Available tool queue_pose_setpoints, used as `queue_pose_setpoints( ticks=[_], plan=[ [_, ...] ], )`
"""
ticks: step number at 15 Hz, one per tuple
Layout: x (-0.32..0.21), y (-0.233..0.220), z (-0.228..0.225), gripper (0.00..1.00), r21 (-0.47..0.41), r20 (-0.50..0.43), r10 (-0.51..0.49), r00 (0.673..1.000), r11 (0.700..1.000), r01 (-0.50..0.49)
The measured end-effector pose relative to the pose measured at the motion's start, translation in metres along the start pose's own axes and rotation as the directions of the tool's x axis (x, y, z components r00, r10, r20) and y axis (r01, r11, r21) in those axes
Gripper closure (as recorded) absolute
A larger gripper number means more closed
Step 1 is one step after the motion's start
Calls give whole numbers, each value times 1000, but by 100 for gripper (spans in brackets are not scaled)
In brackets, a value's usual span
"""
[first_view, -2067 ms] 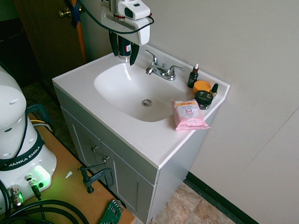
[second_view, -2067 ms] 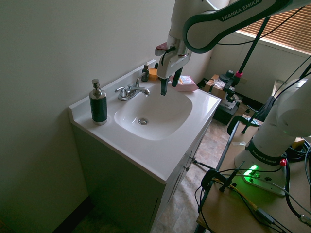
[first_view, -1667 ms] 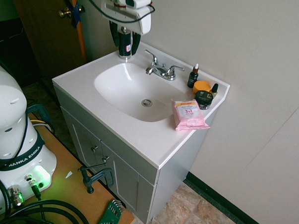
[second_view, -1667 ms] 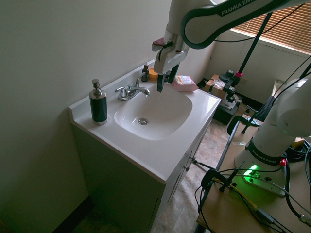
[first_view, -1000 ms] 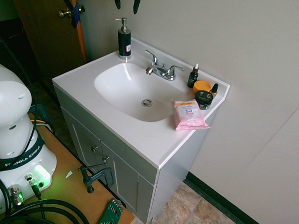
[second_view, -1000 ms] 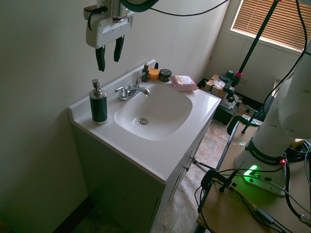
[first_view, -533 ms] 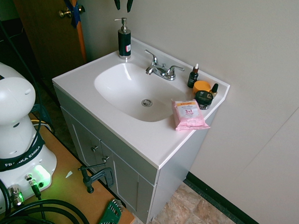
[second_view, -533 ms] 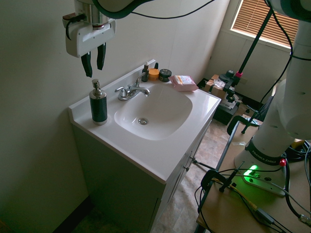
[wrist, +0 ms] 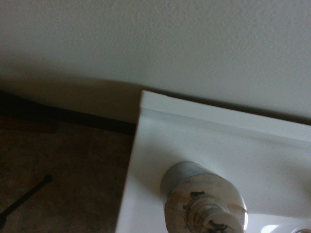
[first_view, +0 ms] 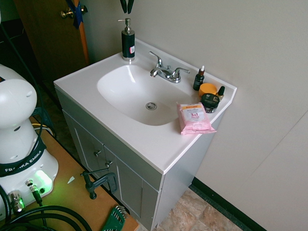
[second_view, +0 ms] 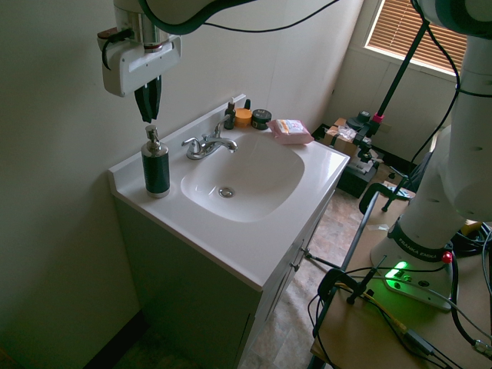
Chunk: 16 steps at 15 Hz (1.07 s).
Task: Push the sanitizer
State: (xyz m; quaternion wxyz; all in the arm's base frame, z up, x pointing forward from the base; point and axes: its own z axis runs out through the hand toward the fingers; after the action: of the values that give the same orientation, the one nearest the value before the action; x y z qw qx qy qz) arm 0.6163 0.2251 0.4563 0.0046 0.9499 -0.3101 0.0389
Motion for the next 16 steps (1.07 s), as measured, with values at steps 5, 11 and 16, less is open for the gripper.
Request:
queue_pose_setpoints(
  ticks=[5, 11, 16],
  plan=[
    [1, 0, 16, 100, -18, 13, 5, 1000, 1000, -5],
    [0, 3, 25, 100, -22, 13, 18, 1000, 1000, -17],
    [5, 8, 22, 100, -8, 2, 30, 1000, 1000, -30]
  ],
)
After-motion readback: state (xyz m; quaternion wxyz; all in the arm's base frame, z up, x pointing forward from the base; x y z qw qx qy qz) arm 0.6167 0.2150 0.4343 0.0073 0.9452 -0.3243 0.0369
